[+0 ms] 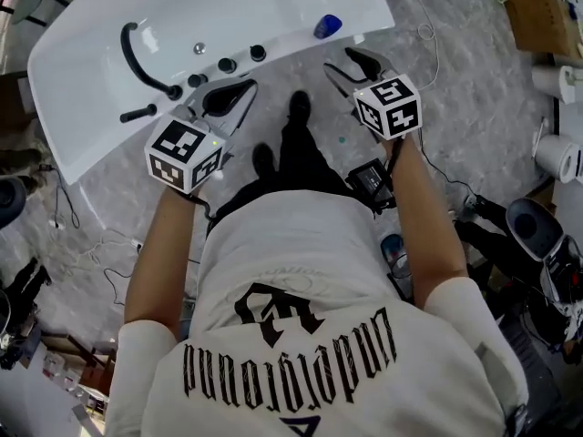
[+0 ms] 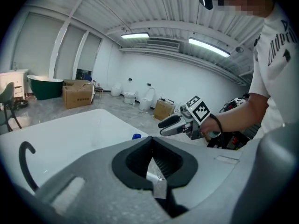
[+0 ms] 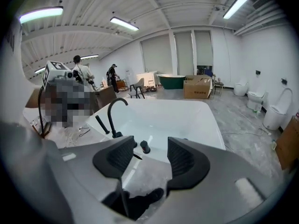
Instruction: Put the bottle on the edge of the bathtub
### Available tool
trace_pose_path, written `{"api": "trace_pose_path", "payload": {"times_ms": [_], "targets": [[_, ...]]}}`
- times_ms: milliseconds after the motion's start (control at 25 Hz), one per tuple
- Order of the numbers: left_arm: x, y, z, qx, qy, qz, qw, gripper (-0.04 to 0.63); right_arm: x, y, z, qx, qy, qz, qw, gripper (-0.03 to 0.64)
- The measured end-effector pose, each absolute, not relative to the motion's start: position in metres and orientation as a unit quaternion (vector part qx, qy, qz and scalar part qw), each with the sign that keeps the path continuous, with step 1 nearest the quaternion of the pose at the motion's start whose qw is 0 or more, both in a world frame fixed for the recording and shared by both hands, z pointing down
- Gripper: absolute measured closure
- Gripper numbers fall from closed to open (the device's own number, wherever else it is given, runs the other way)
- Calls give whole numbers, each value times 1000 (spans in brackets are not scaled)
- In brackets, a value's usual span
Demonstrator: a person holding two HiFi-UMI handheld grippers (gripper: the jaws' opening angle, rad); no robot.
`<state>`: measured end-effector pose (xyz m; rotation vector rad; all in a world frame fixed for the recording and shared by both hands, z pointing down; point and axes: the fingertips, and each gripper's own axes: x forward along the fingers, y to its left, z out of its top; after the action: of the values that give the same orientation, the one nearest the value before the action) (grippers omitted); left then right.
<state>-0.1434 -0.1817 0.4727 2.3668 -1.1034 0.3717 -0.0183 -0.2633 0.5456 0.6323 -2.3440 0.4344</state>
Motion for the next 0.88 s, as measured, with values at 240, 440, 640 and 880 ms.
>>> {"api": "trace_pose_path", "payload": {"times_ms": [240,440,640,880], "targets": [[-159,-150,420,875,-423,96,217,589,-29,-227,472,244,-915,134,291,410],[-169,-117,374,879,-431,73,189,589,-33,-198,408,249,-928,105,256,420],[-175,-95,335,879,-446,52,160,589,-33,-172,363,256,-937,76,224,430],[-180,-85,295,880,-452,36,145,591,-36,-157,317,261,-946,57,184,476]]}}
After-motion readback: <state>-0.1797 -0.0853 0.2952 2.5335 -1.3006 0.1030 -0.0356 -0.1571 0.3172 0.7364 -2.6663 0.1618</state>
